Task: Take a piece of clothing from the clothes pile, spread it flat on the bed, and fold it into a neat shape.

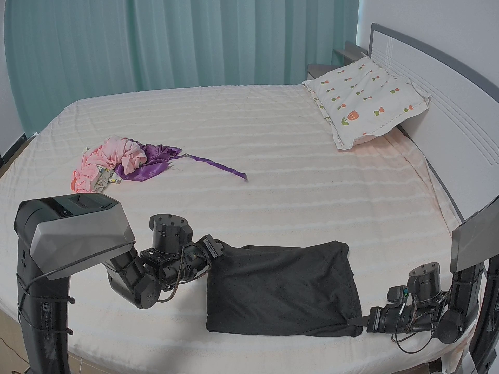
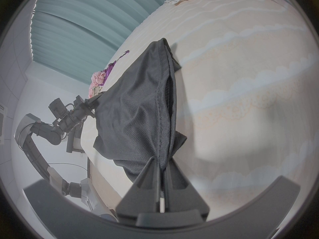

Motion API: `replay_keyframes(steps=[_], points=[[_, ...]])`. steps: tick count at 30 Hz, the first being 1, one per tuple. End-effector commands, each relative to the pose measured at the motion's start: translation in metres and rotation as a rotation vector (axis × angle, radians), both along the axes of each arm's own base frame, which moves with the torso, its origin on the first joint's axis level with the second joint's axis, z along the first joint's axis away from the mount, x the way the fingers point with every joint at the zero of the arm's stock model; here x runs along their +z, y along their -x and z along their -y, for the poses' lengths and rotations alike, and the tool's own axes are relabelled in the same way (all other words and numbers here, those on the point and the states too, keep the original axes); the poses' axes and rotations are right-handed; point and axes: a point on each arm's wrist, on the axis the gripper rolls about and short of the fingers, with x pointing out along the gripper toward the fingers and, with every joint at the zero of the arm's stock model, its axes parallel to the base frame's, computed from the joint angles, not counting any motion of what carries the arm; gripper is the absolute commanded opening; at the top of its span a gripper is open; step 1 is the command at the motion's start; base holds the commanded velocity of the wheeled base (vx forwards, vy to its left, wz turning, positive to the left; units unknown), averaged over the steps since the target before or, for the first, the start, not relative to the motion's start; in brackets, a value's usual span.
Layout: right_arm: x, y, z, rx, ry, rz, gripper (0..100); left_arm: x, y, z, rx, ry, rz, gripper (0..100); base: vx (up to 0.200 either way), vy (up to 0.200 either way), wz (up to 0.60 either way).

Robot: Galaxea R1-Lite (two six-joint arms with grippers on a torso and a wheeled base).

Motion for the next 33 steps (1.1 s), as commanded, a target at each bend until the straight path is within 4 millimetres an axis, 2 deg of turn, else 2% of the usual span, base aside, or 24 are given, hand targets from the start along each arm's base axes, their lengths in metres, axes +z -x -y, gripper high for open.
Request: replay_keyframes(steps=[1, 33], points=[[0.0048, 0.0054, 0.0020, 0.002, 0.003, -0.005, 0, -0.0006, 0.0004, -0.0002, 0.000, -0.002, -0.005, 0, 0.000, 0.000, 0.00], [0.0028, 0.0126, 0.0085, 0.053, 0.097, -0.028, 0, -0.0091, 0.0080, -0.0047, 0.037, -0.039, -0.041, 0, 0.000, 0.000, 0.00]])
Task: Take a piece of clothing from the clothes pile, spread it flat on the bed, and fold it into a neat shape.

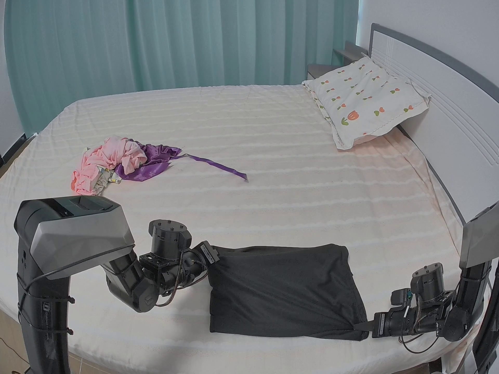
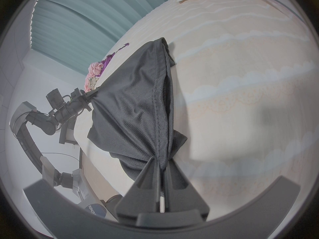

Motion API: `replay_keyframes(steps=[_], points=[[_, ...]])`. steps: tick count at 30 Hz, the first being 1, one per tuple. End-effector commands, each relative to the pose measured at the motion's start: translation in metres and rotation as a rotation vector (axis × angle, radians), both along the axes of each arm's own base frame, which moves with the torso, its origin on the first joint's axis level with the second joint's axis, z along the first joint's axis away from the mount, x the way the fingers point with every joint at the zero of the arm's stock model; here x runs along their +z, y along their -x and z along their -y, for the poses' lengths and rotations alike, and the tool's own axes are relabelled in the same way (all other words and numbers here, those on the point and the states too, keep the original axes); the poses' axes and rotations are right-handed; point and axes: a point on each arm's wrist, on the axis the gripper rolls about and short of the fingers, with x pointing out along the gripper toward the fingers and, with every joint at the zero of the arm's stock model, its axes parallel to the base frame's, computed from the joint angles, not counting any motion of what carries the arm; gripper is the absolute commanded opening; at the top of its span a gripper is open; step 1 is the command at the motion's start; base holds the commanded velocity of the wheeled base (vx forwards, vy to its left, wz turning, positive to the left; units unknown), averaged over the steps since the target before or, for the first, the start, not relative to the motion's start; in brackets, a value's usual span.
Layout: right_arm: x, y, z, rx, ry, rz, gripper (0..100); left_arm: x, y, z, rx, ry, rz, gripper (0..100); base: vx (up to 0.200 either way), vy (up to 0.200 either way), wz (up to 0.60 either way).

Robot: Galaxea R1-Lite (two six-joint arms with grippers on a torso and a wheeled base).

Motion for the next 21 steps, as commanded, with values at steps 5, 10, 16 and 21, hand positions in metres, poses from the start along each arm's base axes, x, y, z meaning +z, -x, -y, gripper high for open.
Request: replay_keyframes(steps=[5, 10, 16, 21], points=[[-0.002, 0.004, 0.001, -0.001, 0.007, -0.015, 100, -0.001, 0.001, 0.000, 0.000, -0.003, -0.006, 100, 0.000, 0.000, 0.00], [0.003, -0.001, 0.002, -0.020, -0.017, 0.032, 100, -0.001, 0.003, -0.001, 0.000, -0.002, -0.003, 100, 0.000, 0.000, 0.00], [0.010, -0.012, 0.018, -0.120, -0.032, 0.125, 100, 0.018, 0.012, -0.008, 0.000, 0.018, 0.013, 100, 0.000, 0.000, 0.00], [0.010, -0.021, 0.026, -0.190, -0.058, 0.164, 100, 0.032, 0.030, -0.006, -0.035, 0.025, 0.020, 100, 0.000, 0.000, 0.00]])
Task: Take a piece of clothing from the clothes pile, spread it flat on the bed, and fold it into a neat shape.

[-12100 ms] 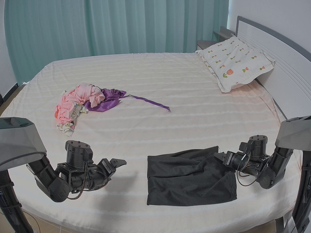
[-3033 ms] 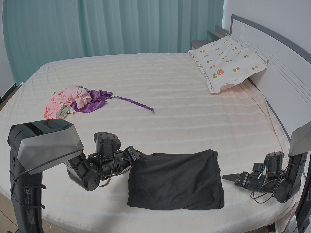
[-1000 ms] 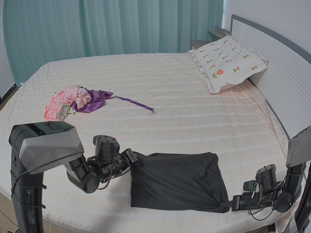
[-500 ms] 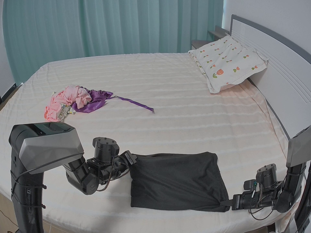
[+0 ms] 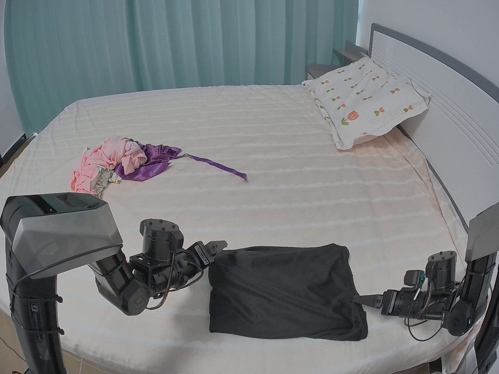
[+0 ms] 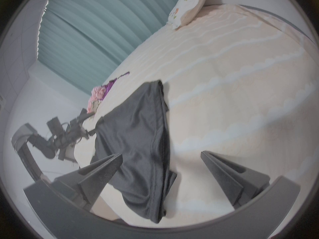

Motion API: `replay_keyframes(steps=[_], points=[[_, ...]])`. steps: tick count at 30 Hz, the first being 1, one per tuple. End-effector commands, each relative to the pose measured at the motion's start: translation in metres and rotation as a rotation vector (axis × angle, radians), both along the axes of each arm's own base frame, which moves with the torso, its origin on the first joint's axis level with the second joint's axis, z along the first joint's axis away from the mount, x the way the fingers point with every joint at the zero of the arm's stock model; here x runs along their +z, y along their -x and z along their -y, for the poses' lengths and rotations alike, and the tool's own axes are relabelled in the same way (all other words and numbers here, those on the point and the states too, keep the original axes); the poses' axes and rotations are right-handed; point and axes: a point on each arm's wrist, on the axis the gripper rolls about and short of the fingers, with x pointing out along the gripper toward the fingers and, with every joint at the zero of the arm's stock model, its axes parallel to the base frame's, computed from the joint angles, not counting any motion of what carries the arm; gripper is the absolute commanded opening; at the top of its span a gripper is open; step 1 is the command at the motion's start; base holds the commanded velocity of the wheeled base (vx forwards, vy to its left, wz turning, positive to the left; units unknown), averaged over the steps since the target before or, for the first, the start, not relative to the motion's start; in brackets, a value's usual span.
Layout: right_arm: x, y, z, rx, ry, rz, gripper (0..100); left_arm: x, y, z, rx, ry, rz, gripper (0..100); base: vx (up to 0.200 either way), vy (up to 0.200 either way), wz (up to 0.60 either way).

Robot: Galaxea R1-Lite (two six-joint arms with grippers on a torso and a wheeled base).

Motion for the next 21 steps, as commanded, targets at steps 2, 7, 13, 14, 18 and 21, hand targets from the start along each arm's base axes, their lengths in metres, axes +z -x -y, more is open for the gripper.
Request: replay_keyframes(steps=[2, 7, 13, 14, 18, 21], points=[[-0.004, -0.004, 0.010, -0.086, -0.035, -0.010, 100, 0.014, 0.023, 0.005, -0.061, 0.001, 0.001, 100, 0.000, 0.000, 0.00], [-0.008, -0.006, 0.010, -0.107, -0.043, 0.000, 100, 0.003, 0.037, 0.007, -0.204, -0.033, -0.039, 100, 0.000, 0.000, 0.00], [-0.009, -0.007, 0.009, -0.106, -0.045, 0.000, 100, -0.009, 0.034, 0.009, -0.235, -0.053, -0.061, 100, 0.000, 0.000, 0.00], [-0.009, -0.006, 0.008, -0.102, -0.044, -0.001, 100, -0.011, 0.034, 0.009, -0.236, -0.055, -0.065, 100, 0.000, 0.000, 0.00], [-0.009, -0.006, 0.008, -0.101, -0.045, -0.001, 100, -0.011, 0.033, 0.013, -0.264, -0.043, -0.064, 100, 0.000, 0.000, 0.00], [-0.010, -0.007, 0.008, -0.100, -0.045, -0.003, 100, -0.012, 0.033, 0.015, -0.283, -0.033, -0.066, 100, 0.000, 0.000, 0.00]])
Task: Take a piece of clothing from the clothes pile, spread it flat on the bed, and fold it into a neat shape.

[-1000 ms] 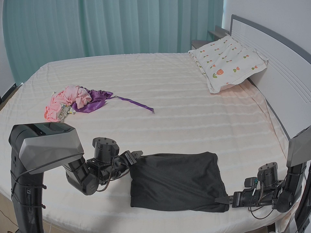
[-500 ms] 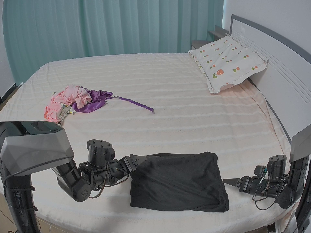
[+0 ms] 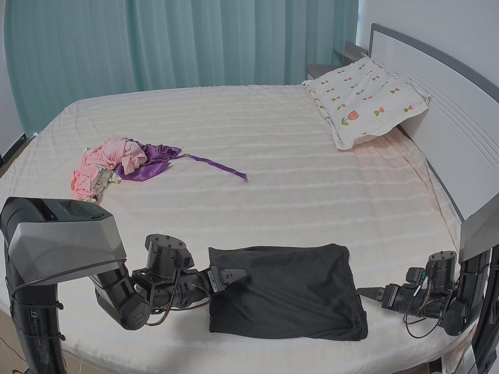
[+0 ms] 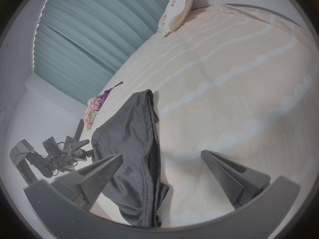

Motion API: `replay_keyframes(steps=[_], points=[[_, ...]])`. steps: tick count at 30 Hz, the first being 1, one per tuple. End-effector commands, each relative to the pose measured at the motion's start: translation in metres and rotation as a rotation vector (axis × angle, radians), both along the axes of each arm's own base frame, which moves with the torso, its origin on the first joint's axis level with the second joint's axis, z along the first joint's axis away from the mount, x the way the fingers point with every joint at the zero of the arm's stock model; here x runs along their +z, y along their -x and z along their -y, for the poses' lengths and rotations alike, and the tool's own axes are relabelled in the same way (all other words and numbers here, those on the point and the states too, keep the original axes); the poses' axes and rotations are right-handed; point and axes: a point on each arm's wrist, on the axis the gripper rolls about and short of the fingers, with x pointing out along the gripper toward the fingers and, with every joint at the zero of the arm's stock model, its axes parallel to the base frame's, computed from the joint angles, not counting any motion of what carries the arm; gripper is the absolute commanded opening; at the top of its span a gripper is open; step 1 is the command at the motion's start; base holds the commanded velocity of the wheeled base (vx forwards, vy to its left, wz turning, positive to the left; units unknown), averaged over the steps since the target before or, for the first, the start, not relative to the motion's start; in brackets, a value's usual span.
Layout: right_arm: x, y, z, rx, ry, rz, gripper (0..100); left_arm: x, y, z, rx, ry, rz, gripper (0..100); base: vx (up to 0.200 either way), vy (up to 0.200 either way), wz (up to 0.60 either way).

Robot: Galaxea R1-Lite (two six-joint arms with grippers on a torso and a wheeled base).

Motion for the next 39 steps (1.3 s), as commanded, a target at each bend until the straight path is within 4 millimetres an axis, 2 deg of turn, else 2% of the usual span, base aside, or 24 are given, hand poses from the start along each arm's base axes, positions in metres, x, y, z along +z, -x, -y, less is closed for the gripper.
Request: replay_keyframes(steps=[1, 6, 15, 16, 26, 39], points=[[-0.002, 0.004, 0.000, 0.005, 0.003, -0.018, 100, -0.003, -0.001, 0.003, -0.011, 0.002, -0.005, 100, 0.000, 0.000, 0.00], [-0.002, 0.004, -0.001, 0.008, 0.002, -0.017, 100, -0.006, -0.007, 0.007, -0.014, 0.006, 0.003, 100, 0.000, 0.000, 0.00], [-0.003, 0.004, -0.002, 0.014, 0.002, -0.020, 100, -0.011, -0.005, 0.014, -0.034, 0.003, -0.002, 100, 0.000, 0.000, 0.00], [-0.003, 0.004, -0.002, 0.014, 0.002, -0.018, 100, -0.011, -0.005, 0.014, -0.034, 0.003, -0.002, 0, 0.000, 0.000, 0.00], [-0.003, 0.004, -0.002, 0.013, 0.001, -0.020, 100, -0.011, 0.003, 0.009, -0.040, -0.017, -0.014, 0, 0.000, 0.000, 0.00], [-0.004, 0.004, -0.002, 0.015, -0.001, -0.025, 100, -0.001, 0.011, 0.003, -0.015, -0.080, 0.032, 0, 0.000, 0.000, 0.00]])
